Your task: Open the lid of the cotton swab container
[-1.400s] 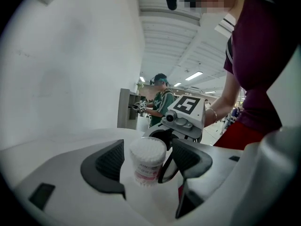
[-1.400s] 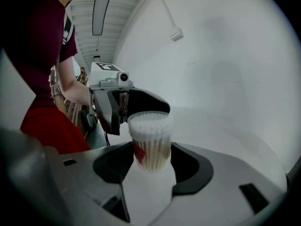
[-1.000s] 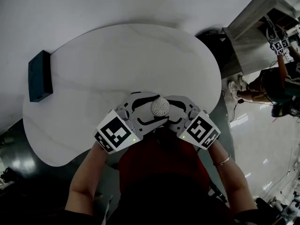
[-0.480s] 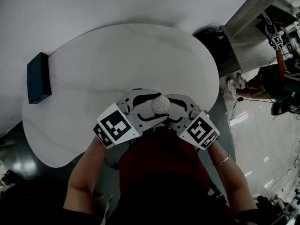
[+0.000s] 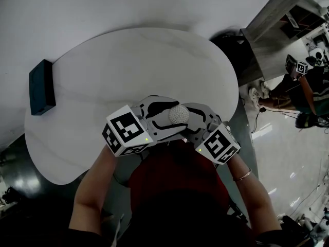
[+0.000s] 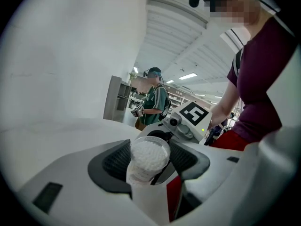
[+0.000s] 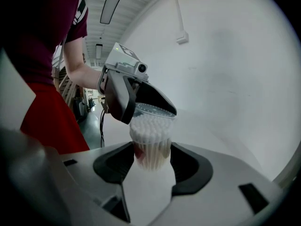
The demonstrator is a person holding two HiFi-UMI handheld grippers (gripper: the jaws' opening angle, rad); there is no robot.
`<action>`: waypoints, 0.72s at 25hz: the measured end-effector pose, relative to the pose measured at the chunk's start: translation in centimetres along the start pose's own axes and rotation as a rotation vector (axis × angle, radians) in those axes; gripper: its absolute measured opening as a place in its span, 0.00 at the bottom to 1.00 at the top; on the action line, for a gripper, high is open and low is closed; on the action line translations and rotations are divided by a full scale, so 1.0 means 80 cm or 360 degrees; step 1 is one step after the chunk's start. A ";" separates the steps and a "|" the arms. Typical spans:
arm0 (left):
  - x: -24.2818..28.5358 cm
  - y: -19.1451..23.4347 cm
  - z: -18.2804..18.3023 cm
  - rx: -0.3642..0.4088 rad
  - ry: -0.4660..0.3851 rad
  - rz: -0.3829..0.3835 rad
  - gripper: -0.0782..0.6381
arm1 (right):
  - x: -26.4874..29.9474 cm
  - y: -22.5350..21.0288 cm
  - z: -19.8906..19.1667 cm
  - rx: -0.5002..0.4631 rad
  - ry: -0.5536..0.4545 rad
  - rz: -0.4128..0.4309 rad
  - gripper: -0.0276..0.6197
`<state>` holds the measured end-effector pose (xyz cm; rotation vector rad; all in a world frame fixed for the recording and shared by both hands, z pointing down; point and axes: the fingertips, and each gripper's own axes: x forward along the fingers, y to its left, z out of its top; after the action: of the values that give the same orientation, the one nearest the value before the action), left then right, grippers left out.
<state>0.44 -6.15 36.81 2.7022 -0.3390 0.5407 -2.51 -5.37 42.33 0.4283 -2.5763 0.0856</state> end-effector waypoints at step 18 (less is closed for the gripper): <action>0.000 0.025 0.038 -0.0188 -0.0132 -0.0064 0.49 | -0.012 -0.020 -0.004 -0.0087 -0.0019 -0.0039 0.43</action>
<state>0.79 -9.16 34.78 2.6159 -0.3272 0.3854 -1.06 -6.53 42.08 0.4414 -2.5781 0.0039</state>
